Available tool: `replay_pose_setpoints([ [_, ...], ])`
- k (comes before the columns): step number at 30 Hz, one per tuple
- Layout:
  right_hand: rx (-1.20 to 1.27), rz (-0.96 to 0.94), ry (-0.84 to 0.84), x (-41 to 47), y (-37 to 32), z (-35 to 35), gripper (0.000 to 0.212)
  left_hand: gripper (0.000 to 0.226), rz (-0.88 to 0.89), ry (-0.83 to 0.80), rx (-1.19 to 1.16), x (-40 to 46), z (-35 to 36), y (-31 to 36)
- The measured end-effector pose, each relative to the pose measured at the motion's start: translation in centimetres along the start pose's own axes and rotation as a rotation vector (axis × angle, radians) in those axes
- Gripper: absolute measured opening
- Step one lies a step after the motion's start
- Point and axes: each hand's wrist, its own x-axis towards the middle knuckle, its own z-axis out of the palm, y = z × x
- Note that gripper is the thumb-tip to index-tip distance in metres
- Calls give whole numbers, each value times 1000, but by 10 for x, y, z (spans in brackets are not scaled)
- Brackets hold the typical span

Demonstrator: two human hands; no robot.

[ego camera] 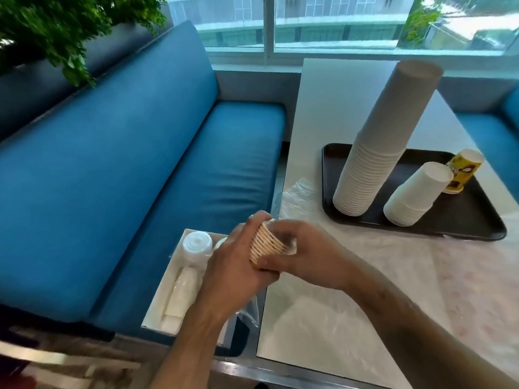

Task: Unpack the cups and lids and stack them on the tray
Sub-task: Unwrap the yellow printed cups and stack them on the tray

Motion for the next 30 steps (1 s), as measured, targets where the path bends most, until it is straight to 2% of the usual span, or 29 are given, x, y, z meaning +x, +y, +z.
replay_pose_setpoints([
  [3,28,-27,166,-15,9,-28,21,81,-25,69,-54,4,12,12],
  [5,32,-58,199,-25,13,-46,22,84,-34,109,-75,6,18,18],
  [7,18,-65,124,-37,13,-62,22,92,-48,140,-92,8,22,23],
  [10,69,-11,-110,-54,8,-88,18,108,-78,165,-134,13,28,32],
  [13,173,-17,-196,-68,2,-114,14,99,-43,170,-127,17,36,41],
  [15,256,-22,-140,-74,-2,-131,18,93,-6,185,-123,18,42,49],
  [17,273,-18,44,-75,-3,-145,17,90,31,199,-126,19,47,56],
  [19,153,-35,226,-72,2,-154,16,92,58,198,-122,20,52,65],
  [20,49,-31,248,-69,5,-157,24,93,69,192,-119,21,54,69],
  [23,-189,68,96,-66,10,-161,58,96,103,183,-103,23,60,78],
  [25,-265,111,19,-66,10,-163,72,98,121,180,-100,23,61,83],
  [27,-283,108,12,-65,8,-162,74,99,131,165,-89,23,61,88],
  [30,-375,71,73,-59,6,-157,68,99,148,139,-87,23,61,94],
])
